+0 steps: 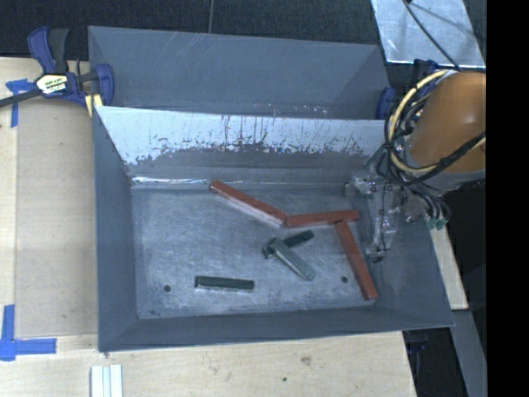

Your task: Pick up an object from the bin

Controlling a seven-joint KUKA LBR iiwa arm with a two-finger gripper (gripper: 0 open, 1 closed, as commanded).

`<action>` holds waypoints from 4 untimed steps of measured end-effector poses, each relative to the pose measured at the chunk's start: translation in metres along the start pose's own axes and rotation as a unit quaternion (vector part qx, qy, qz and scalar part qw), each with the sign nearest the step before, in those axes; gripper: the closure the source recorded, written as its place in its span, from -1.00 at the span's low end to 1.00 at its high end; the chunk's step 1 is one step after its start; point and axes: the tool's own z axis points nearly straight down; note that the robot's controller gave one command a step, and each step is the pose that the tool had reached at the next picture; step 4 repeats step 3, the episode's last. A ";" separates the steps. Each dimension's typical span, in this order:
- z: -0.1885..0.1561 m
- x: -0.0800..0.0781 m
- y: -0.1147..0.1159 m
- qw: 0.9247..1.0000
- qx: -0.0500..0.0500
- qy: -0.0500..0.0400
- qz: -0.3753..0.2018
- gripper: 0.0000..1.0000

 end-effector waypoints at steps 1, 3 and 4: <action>0.072 -0.057 0.025 0.986 -0.002 0.002 -0.169 -1.00; -0.117 -0.050 0.022 0.980 0.000 -0.004 -0.198 1.00; -0.117 -0.050 0.022 0.980 0.000 -0.004 -0.198 1.00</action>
Offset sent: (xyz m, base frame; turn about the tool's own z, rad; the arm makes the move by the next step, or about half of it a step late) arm 0.0537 0.0305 -0.0725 -0.3399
